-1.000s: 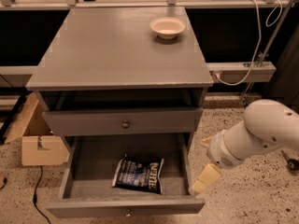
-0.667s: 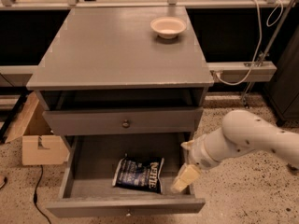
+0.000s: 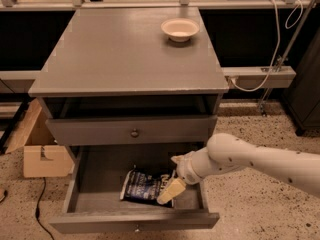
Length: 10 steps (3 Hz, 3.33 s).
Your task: Pick blue chip bag from middle drawer and place on counter
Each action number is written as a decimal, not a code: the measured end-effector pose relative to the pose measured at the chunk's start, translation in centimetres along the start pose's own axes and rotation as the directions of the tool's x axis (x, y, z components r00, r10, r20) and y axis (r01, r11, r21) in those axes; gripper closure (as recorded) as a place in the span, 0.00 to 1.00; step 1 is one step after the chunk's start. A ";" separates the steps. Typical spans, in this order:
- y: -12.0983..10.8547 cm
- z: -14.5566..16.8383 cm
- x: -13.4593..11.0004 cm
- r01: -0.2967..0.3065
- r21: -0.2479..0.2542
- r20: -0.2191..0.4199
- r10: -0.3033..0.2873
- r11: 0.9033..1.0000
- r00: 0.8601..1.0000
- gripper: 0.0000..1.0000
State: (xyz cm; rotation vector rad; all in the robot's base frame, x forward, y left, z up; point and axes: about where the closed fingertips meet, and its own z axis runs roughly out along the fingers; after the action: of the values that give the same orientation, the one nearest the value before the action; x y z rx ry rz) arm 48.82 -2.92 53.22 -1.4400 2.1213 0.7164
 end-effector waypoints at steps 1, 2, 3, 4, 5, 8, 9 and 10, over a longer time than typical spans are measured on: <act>-1.4 4.3 0.3 0.003 0.008 -0.004 -0.003 1.000 1.000 0.00; -3.5 7.7 1.6 -0.008 0.019 -0.014 0.008 1.000 1.000 0.00; -3.5 7.7 1.6 -0.008 0.020 -0.014 0.008 1.000 1.000 0.00; -4.5 8.2 2.5 -0.013 0.051 -0.037 0.015 0.999 0.999 0.00; -6.4 8.9 3.4 -0.019 0.086 -0.029 0.022 0.996 0.999 0.00; -10.2 12.4 8.1 -0.087 0.100 -0.075 0.095 0.991 0.993 0.50; -10.2 12.4 8.1 -0.087 0.100 -0.075 0.095 0.991 0.993 0.73; -8.5 9.3 7.0 -0.055 0.131 -0.015 0.058 0.990 0.998 0.96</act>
Offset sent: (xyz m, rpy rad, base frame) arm 0.0603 0.0305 -0.1116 -0.0375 -0.0128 -0.0400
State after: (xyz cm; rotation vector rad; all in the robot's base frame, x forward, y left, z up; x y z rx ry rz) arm 55.32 -4.30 40.47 -1.3268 2.1874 0.5751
